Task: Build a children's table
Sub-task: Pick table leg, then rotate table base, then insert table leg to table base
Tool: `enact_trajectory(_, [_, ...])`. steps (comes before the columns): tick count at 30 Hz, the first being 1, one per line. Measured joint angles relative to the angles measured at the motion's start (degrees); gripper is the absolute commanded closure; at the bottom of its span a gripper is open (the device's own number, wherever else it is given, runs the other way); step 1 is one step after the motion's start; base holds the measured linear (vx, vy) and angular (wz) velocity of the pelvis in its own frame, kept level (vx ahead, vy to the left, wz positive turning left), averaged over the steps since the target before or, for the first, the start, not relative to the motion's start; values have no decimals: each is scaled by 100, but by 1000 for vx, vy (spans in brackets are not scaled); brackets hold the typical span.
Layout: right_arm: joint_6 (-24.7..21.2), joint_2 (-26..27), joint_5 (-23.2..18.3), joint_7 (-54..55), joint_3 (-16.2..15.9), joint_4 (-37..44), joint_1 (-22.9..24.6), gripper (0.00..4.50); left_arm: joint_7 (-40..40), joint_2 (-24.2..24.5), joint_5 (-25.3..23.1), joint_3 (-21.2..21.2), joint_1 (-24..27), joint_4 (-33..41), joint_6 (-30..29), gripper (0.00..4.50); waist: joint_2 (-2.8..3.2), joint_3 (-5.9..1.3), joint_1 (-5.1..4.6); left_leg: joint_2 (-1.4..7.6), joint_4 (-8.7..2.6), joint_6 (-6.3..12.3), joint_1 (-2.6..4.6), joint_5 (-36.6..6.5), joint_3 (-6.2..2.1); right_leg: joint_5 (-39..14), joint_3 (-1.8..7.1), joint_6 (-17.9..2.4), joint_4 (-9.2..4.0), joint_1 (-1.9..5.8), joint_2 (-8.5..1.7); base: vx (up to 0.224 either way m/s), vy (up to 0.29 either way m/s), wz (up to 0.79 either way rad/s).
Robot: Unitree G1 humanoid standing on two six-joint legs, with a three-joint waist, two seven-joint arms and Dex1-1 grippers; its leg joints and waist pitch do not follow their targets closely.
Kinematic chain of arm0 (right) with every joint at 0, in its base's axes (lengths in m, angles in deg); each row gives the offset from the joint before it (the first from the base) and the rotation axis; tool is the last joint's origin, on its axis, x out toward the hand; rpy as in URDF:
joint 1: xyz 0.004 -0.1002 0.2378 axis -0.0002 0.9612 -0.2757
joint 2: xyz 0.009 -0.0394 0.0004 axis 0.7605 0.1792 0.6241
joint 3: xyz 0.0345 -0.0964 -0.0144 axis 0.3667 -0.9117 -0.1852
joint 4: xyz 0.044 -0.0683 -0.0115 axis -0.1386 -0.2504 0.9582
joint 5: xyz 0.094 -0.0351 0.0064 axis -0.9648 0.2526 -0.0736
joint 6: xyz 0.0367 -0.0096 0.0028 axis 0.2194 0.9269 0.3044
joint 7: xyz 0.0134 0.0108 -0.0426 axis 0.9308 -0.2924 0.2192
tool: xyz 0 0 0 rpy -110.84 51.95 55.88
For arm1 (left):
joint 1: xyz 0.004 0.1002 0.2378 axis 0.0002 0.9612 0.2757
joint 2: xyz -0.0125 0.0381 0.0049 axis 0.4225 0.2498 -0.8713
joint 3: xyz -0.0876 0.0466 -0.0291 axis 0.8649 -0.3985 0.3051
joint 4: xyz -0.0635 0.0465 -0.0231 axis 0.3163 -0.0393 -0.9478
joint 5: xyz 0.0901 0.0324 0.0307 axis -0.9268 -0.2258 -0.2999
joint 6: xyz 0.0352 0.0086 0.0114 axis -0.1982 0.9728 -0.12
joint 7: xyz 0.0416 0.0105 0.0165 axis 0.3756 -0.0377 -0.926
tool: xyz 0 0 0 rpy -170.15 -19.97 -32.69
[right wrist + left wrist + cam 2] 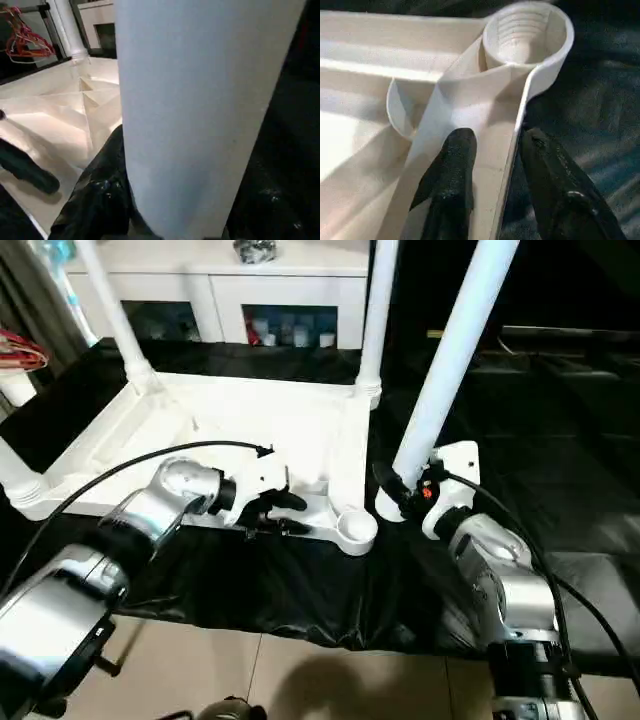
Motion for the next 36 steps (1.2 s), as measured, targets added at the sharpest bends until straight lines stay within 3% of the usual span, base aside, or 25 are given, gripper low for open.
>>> enact_trajectory(11, [18, -1, 113, -5, -85, 5, -2, 259, -151, -2, -241, 29, -190, -649, 214, 396, 41, -3, 12, 0, 0, 1, -1, 0, 0, 1, -1, -2, -4, 1, 0, 0, 0, 0])
enact_trajectory(17, [25, -1, 163, -48, -148, 2, -6, 259, -259, -84, -277, 170, -217, -739, 252, 427, 41, -3, -71, 0, -4, 2, -3, -2, 1, 1, -2, -2, -8, -2, 0, 0, 0, 0])
enact_trajectory(22, [25, -5, 182, -105, -216, 3, -6, 259, -403, -148, -170, 295, -216, -732, -140, 449, 40, -2, -133, 1, -5, 3, -3, -2, 2, 1, -2, -2, -7, -4, 0, 0, 0, 0])
enact_trajectory(27, [24, -10, 182, -188, -230, 3, -10, 259, 41, -162, -116, 492, 42, -270, -728, 450, 32, -3, -144, 2, -4, 3, 6, -1, 4, 1, 0, -2, -6, 2, 0, 0, 0, 0])
enact_trajectory(36, [13, 16, 182, -304, -436, -7, -43, 259, 260, 98, -65, 619, 1331, 1779, -947, 450, -54, -11, -128, 3, -16, 2, 6, -1, 7, -5, 2, 7, -11, -1, -1, 0, 0, 0])
